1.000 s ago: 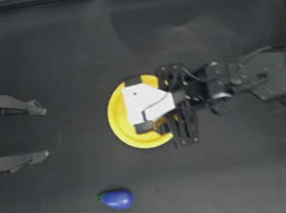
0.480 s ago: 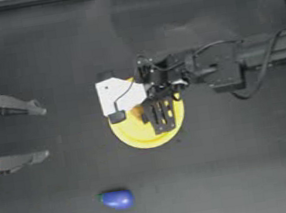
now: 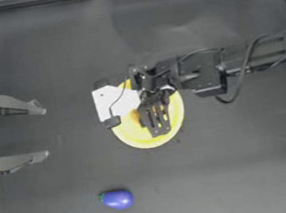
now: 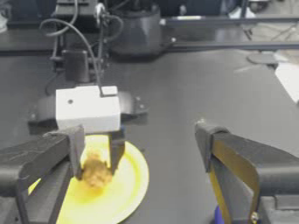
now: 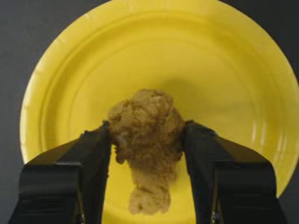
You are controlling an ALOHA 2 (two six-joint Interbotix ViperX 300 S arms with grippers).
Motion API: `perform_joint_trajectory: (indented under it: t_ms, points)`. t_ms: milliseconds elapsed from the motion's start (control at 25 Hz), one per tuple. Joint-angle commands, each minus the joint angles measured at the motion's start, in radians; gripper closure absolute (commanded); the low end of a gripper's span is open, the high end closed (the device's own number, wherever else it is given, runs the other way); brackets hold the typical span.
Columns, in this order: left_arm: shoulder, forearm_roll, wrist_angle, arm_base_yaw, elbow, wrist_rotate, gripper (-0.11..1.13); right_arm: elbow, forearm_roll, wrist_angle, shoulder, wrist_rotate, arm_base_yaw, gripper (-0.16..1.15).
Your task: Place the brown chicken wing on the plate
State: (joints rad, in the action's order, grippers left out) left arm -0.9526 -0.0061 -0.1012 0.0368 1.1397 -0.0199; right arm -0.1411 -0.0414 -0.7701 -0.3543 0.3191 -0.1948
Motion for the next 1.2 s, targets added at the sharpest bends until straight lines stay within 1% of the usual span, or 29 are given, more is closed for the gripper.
perform_joint_trajectory:
  t_ms: [40,200,320,600,680,960,1120,1200]
  points:
    - [0.018,0.000,-0.003,0.002,-0.020,0.000,-0.01,0.029,0.002,0.008,0.023,0.002,-0.003,0.57]
    - [0.018,-0.002,-0.005,0.002,-0.018,0.000,-0.01,0.029,0.002,0.025,0.021,0.014,-0.003,0.53]
    - [0.018,0.000,-0.005,0.002,-0.018,0.000,-0.01,0.031,-0.005,0.028,0.020,0.034,-0.003,0.45]
    - [0.018,-0.002,-0.003,0.002,-0.018,0.000,-0.01,0.032,-0.006,0.034,0.018,0.028,-0.014,0.03]
    - [0.018,0.000,-0.003,0.002,-0.018,0.000,-0.01,0.034,-0.008,0.034,0.018,0.025,-0.017,-0.05]
    - [0.018,0.000,-0.005,0.002,-0.017,0.000,-0.01,0.038,-0.011,0.028,0.026,0.023,-0.020,-0.04]
    - [0.018,0.000,-0.005,0.002,-0.017,0.000,-0.01,0.037,-0.061,0.017,0.075,0.035,-0.020,-0.04]
    - [0.018,-0.002,-0.003,0.002,-0.017,0.000,-0.01,0.031,-0.077,0.015,0.107,0.038,-0.020,-0.04]
